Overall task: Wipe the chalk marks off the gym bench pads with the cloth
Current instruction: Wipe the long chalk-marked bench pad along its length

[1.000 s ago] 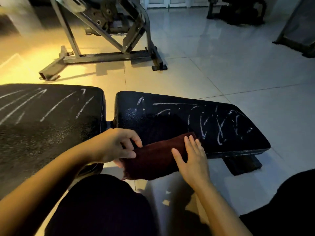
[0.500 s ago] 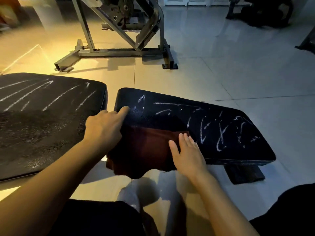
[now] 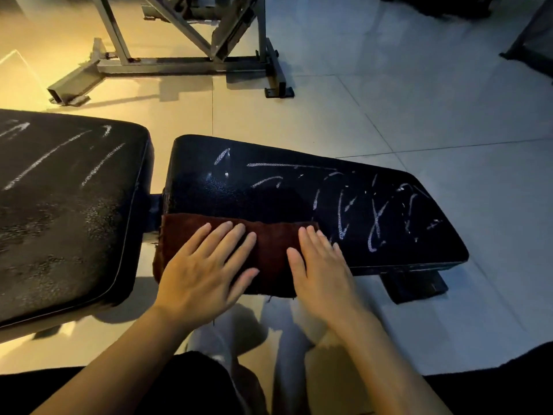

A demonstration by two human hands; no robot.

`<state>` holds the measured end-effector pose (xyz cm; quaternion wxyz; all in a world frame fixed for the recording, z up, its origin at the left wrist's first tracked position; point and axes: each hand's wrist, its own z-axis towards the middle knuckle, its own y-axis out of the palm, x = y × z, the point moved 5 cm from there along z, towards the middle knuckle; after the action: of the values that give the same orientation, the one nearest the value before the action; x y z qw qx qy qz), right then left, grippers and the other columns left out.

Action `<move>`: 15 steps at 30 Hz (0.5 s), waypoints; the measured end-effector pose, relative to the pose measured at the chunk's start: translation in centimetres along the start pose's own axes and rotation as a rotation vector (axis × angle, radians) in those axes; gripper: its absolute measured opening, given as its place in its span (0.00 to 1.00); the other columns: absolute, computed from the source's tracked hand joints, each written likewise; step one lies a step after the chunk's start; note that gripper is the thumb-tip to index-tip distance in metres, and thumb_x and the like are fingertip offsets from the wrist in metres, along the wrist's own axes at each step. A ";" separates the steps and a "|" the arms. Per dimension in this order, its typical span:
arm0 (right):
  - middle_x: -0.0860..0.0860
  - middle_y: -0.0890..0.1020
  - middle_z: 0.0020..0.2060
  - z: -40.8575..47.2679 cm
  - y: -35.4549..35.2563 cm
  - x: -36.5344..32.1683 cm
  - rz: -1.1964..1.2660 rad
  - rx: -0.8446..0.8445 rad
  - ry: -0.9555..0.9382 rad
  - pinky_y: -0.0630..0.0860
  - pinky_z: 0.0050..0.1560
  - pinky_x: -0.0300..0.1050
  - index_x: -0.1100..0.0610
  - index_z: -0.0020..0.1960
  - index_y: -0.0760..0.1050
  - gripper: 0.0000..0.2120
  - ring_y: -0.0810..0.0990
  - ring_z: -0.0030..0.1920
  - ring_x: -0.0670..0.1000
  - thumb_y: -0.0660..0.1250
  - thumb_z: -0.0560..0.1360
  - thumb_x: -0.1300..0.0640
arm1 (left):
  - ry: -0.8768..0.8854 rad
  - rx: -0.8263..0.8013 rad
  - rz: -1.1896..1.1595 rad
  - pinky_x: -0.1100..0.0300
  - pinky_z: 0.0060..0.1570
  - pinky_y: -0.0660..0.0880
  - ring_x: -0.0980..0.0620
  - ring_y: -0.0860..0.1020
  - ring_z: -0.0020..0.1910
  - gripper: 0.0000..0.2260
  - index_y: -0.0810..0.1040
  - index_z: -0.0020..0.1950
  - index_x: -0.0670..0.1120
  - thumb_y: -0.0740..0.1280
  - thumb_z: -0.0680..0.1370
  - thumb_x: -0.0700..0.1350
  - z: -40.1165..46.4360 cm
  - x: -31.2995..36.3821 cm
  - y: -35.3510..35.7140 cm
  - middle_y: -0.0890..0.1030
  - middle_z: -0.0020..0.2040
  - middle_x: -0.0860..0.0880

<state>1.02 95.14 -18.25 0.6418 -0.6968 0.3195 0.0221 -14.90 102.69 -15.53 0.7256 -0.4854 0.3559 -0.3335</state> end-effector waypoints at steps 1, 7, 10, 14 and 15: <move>0.49 0.50 0.79 1.3 -0.3 -0.1 -0.005 0.009 0.015 0.38 0.75 0.44 0.53 0.79 0.47 0.28 0.44 0.78 0.46 0.42 0.83 0.43 | -0.006 -0.010 0.007 0.47 0.65 0.66 0.42 0.76 0.65 0.24 0.76 0.68 0.44 0.54 0.81 0.57 0.1 0.0 0.1 0.77 0.66 0.42; 0.42 0.42 0.77 -2.4 0.3 -1.1 0.057 -0.014 -0.013 0.36 0.72 0.37 0.48 0.78 0.39 0.28 0.36 0.74 0.39 0.41 0.82 0.41 | -0.041 0.041 0.026 0.48 0.65 0.66 0.44 0.75 0.66 0.24 0.75 0.69 0.44 0.53 0.82 0.56 0.2 0.1 0.2 0.75 0.68 0.42; 0.40 0.38 0.75 -4.4 0.6 -1.2 0.002 -0.102 0.000 0.33 0.72 0.39 0.46 0.75 0.33 0.27 0.33 0.73 0.39 0.38 0.80 0.40 | -0.063 0.019 0.028 0.49 0.66 0.65 0.44 0.74 0.67 0.23 0.74 0.69 0.44 0.53 0.82 0.56 0.3 0.0 0.3 0.74 0.69 0.43; 0.50 0.46 0.79 2.1 -0.3 -0.5 -0.029 0.008 0.078 0.37 0.77 0.45 0.55 0.79 0.42 0.30 0.42 0.78 0.47 0.40 0.82 0.41 | -0.112 -0.085 0.013 0.48 0.68 0.61 0.44 0.70 0.70 0.26 0.71 0.71 0.44 0.51 0.81 0.58 1.0 0.3 0.1 0.72 0.70 0.43; 0.52 0.47 0.79 3.8 -0.5 -0.5 -0.033 -0.001 0.105 0.38 0.77 0.46 0.56 0.79 0.43 0.30 0.43 0.78 0.48 0.41 0.83 0.42 | -0.125 -0.116 0.007 0.48 0.68 0.60 0.44 0.70 0.70 0.27 0.71 0.71 0.44 0.50 0.81 0.58 1.5 0.3 0.1 0.71 0.71 0.43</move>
<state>2.29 98.78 -18.19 0.6241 -0.7025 0.3411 -0.0246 -13.50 103.14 -15.28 0.7183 -0.5452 0.3301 -0.2791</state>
